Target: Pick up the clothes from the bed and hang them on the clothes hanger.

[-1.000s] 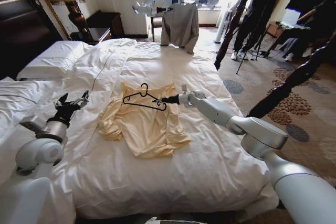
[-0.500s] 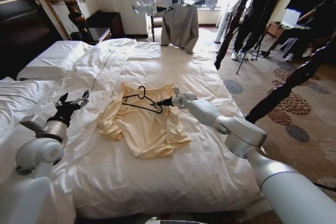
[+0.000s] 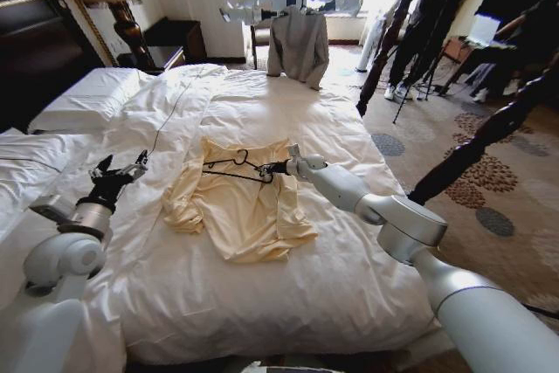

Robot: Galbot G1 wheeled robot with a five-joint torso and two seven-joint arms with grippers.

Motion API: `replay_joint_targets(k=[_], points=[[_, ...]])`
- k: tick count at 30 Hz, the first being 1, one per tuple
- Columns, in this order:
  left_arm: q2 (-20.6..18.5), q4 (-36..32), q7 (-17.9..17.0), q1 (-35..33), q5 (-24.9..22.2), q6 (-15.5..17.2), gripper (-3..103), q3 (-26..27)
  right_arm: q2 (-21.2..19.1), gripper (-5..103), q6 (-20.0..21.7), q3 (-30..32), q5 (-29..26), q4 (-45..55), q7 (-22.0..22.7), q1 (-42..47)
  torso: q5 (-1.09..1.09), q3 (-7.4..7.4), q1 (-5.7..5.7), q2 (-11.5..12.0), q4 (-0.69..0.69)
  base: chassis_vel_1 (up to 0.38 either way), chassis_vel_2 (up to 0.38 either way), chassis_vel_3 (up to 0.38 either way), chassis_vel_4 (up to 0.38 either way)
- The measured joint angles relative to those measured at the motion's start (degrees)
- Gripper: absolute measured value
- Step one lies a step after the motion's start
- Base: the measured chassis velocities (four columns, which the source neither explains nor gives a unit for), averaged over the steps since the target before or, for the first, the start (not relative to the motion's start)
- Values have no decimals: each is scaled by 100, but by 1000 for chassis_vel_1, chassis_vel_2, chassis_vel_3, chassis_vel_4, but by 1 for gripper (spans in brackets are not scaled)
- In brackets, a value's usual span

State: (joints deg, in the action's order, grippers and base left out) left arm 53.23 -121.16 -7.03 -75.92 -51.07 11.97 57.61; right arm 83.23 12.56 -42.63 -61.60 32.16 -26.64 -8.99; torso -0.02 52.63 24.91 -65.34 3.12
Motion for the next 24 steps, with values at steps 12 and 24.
replay_joint_targets(k=[12, 24], points=[[14, -39, 2, -121, -4, -24, 100, 95, -287, 85, -734, 253, 671, 824, 1876, 163, 0, 0, 0, 0, -3, 0, 0, 0, 0], [-86, 3, 69, -88, -12, -36, 100, -4, -2056, 100, 566, -243, 692, 4548, 3864, 631, -2, -1, -1, -1, -1, 0, 0, 0, 0]])
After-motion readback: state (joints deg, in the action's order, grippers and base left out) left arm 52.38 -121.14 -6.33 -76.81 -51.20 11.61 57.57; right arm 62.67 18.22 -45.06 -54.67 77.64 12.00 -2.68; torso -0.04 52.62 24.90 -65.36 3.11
